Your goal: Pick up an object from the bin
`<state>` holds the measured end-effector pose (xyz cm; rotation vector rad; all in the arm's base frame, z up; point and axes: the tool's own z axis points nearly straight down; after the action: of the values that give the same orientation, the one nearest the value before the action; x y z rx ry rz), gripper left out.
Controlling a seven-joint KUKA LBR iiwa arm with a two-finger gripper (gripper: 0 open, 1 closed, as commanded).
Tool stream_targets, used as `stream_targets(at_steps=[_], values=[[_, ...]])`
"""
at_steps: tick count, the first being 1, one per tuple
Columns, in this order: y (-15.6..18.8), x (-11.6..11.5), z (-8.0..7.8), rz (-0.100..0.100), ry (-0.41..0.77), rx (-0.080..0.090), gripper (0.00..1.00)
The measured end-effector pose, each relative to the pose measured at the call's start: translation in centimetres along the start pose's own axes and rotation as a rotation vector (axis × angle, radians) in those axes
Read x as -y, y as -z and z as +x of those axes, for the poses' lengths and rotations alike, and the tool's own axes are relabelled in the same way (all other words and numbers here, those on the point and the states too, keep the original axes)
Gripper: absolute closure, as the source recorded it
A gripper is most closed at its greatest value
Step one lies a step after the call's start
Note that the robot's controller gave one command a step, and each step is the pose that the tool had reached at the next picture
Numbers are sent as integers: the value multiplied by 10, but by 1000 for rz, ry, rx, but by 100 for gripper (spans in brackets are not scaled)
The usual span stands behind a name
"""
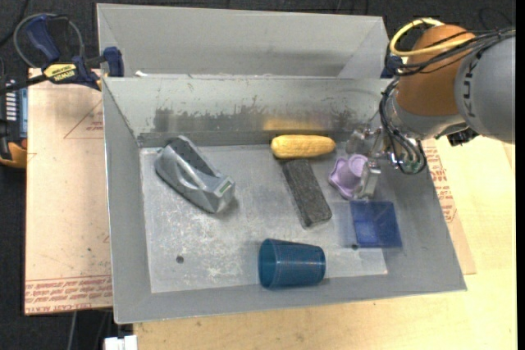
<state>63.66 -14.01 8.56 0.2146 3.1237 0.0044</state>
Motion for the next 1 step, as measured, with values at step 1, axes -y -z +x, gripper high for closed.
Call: stream_targets(at_steps=[1], values=[[0,-8,7,0,-7,-10,0]])
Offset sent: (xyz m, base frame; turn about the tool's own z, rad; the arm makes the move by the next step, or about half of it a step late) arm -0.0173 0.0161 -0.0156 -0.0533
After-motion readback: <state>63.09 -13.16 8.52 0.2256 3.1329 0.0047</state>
